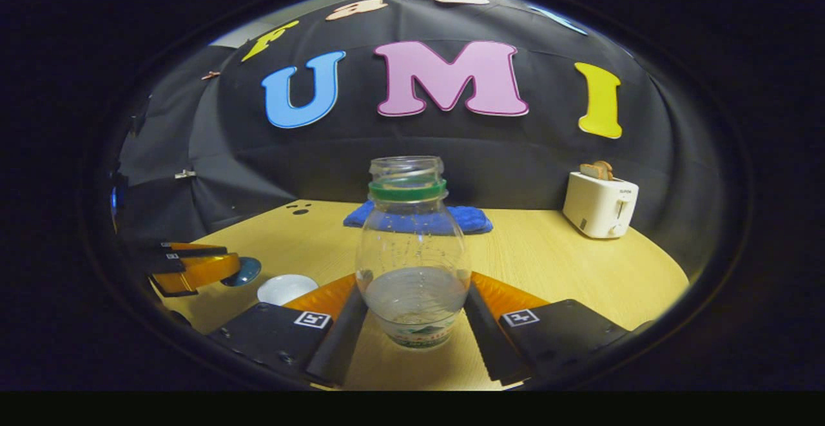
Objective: Open the teacup lid with one hand, grasp the water bottle and pour water into the teacup with the other hand; after pouring, place the water bottle on the coaster and then close the teacup lid.
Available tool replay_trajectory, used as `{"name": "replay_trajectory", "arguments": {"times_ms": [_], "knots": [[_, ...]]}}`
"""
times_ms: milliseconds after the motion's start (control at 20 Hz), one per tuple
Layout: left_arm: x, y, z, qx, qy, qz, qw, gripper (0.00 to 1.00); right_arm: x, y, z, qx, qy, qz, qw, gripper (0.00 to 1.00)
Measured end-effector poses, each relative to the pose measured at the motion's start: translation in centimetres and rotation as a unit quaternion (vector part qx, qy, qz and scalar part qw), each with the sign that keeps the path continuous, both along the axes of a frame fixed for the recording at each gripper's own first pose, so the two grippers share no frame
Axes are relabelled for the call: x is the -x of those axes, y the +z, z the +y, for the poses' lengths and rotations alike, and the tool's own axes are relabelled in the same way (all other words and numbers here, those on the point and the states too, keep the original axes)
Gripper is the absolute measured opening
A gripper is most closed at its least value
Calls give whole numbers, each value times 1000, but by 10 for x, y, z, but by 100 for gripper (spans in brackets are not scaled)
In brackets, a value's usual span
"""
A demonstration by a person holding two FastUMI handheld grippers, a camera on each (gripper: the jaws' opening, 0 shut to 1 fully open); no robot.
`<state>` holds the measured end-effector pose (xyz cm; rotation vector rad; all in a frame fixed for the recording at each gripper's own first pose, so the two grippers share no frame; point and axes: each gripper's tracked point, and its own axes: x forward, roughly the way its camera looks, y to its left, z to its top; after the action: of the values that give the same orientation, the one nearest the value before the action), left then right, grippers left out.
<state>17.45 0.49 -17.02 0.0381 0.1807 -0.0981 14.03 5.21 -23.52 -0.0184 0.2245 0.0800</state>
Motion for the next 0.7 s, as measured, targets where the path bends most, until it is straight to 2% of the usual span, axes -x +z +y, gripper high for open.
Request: {"name": "replay_trajectory", "arguments": {"times_ms": [50, 100, 150, 250, 400, 550, 650, 700], "knots": [[1, 1, 3, 1, 1, -1, 1000, 27, -1, -1, 2, 10, 4, 2, 1000, 80], [3, 2, 5, 3, 2, -1, 1000, 23, -3, 0, 6, 18, 15, 3, 1000, 78], [4, 3, 8, 4, 4, -1, 1000, 27, -5, 0, 9, 30, 21, 6, 999, 76], [8, 6, 15, 7, 8, -4, 1000, 27, -6, 3, 14, 60, 37, 6, 997, 72], [15, 14, 27, 11, 14, -12, 1000, 27, -7, 24, 16, 126, 54, -16, 990, 72], [23, 20, 41, 13, 22, -21, 999, 27, -17, 40, 19, 208, 72, -35, 975, 72], [29, 24, 50, 18, 28, -26, 999, 24, -24, 43, 16, 274, 84, -39, 957, 72], [32, 26, 55, 19, 30, -29, 999, 27, -26, 43, 18, 303, 93, -41, 947, 72]]}}
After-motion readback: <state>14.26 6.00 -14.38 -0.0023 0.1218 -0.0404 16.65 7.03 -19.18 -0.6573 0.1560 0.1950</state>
